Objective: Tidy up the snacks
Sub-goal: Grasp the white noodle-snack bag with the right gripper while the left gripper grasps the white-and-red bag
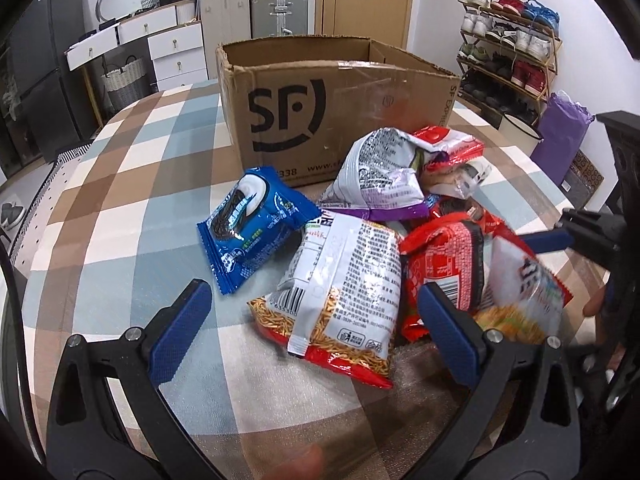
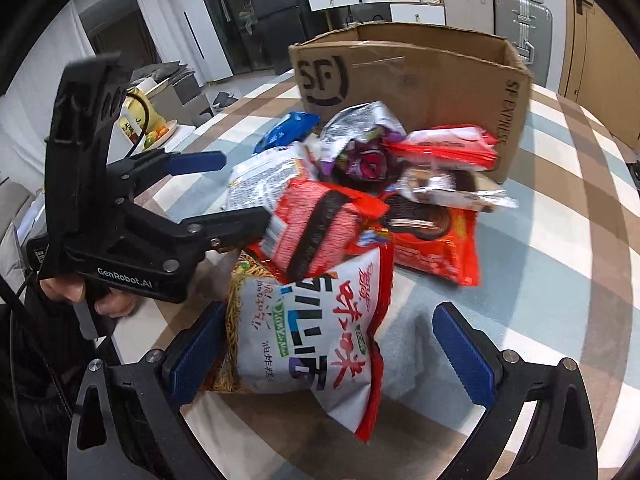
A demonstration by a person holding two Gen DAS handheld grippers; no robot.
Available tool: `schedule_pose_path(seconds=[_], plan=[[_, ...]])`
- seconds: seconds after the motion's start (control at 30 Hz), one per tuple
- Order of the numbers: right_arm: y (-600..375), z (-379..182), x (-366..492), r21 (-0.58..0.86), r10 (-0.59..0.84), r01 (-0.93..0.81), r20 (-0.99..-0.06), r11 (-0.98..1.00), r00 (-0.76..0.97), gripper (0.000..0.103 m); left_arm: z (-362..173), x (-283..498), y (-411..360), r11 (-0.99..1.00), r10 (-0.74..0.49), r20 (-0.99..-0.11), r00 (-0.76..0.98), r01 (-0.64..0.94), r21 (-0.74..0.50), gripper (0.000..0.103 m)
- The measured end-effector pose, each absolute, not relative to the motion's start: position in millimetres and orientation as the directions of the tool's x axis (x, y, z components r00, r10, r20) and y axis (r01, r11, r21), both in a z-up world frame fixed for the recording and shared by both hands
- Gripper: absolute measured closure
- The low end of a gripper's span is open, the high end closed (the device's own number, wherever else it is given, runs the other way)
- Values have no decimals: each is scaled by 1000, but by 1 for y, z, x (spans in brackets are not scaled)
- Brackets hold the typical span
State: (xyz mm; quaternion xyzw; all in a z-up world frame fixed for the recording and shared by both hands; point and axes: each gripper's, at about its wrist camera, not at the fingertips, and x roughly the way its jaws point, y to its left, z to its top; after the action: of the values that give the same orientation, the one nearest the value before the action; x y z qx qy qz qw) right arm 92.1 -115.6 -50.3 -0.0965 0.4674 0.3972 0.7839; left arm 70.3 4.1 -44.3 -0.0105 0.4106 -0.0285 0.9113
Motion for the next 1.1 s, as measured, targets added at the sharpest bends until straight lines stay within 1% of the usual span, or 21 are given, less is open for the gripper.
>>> schedule_pose_path(seconds=[0.43,0.73,0.83,0.9,1.03,1.1], plan=[[-156,-49,114,262,538,-658,-802,706,259,0,-55,78,8,998,-66,-776,627,32,-59,1],[-167,-47,120,277,548,-633,-788,723,282,1,-62,85,12,998,-57,-793,607,21,-55,1],[-171,-48,122,288,547,-618,-789,732,279,1,-63,86,11,998,-68,-793,606,33,-60,8],[-171,-48,122,293,552,-622,-788,726,272,1,-65,88,10,996,-86,-799,595,50,-70,23],[-166,-50,118,290,551,-641,-796,710,250,1,-65,85,6,996,-92,-796,599,73,-60,29],[-164,-51,115,282,552,-656,-797,700,246,3,-64,84,7,993,-115,-789,603,84,-81,38]])
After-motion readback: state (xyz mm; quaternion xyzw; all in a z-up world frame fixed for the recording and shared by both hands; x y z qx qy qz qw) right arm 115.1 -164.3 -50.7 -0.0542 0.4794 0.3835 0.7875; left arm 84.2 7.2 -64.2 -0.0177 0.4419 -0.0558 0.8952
